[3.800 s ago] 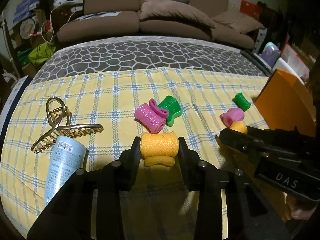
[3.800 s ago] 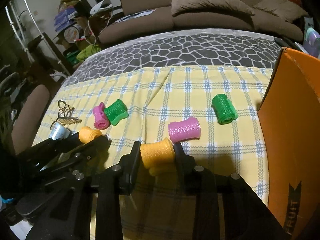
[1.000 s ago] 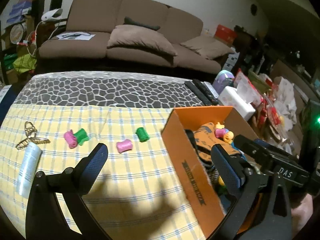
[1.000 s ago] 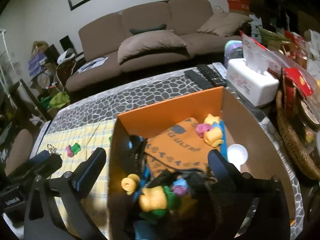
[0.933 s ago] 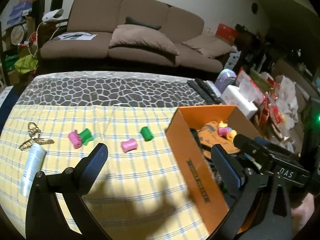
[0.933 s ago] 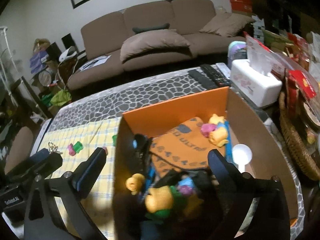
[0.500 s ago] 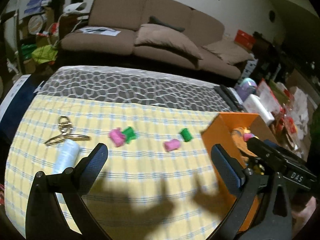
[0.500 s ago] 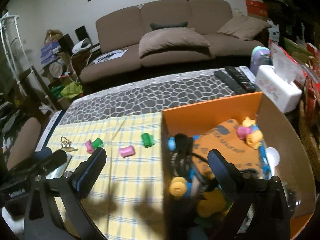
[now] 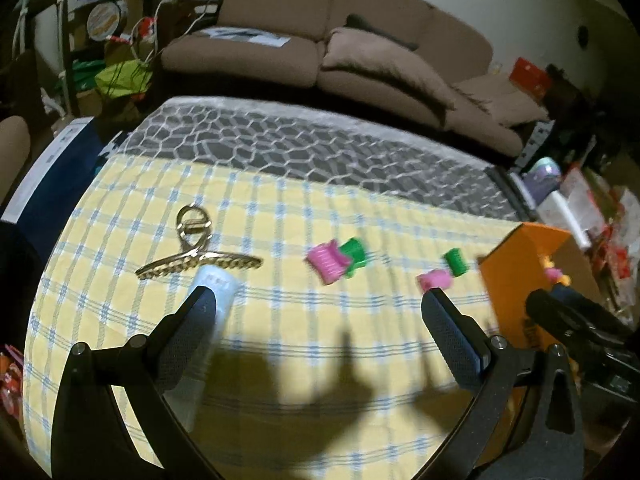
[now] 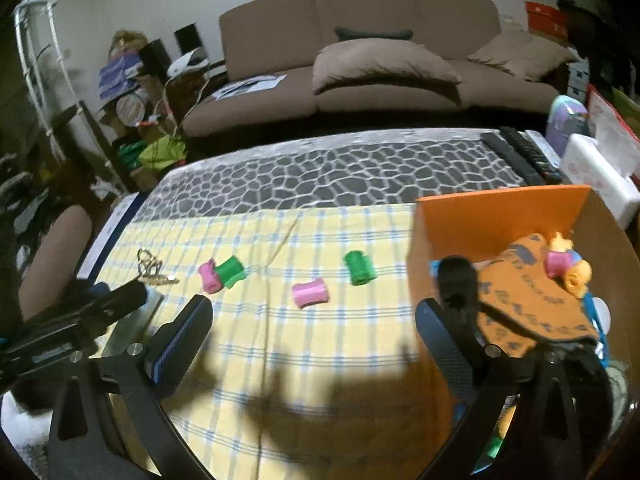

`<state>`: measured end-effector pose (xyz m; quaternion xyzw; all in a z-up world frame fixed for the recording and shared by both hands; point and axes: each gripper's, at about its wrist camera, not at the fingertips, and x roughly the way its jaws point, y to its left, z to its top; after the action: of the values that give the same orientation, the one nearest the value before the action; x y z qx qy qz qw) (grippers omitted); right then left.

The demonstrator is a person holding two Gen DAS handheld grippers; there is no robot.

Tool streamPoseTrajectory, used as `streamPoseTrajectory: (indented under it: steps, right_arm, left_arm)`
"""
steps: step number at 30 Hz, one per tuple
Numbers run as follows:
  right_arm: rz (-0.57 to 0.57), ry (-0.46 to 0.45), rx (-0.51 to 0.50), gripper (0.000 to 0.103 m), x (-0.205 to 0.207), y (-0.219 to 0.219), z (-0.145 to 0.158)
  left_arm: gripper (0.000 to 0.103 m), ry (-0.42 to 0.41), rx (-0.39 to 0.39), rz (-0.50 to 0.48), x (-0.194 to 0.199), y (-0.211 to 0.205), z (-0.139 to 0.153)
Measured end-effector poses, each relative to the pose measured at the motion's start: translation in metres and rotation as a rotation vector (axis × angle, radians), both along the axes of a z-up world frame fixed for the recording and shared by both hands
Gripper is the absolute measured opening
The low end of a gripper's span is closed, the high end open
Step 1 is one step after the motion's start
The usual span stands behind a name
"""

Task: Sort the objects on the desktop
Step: 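Move both grippers back toward the pink and green curlers, then grasp a pink curler with the left gripper while the right gripper grasps another pink curler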

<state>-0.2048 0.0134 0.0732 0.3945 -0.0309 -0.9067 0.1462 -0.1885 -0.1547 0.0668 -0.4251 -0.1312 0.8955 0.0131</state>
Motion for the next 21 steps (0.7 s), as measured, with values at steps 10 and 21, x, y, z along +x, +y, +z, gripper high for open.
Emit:
streamPoseTrajectory:
  steps: [10, 21]
  right_arm:
    - [0.033, -0.03, 0.008, 0.102, -0.023, -0.028, -0.026]
    - [0.034, 0.044, 0.115, 0.068, -0.043, -0.045, -0.041]
  left_arm:
    - [0.102, 0.021, -0.113, -0.053, -0.025, 0.005, -0.018]
    - [0.083, 0.011, -0.165, -0.105, -0.051, 0.019, -0.044]
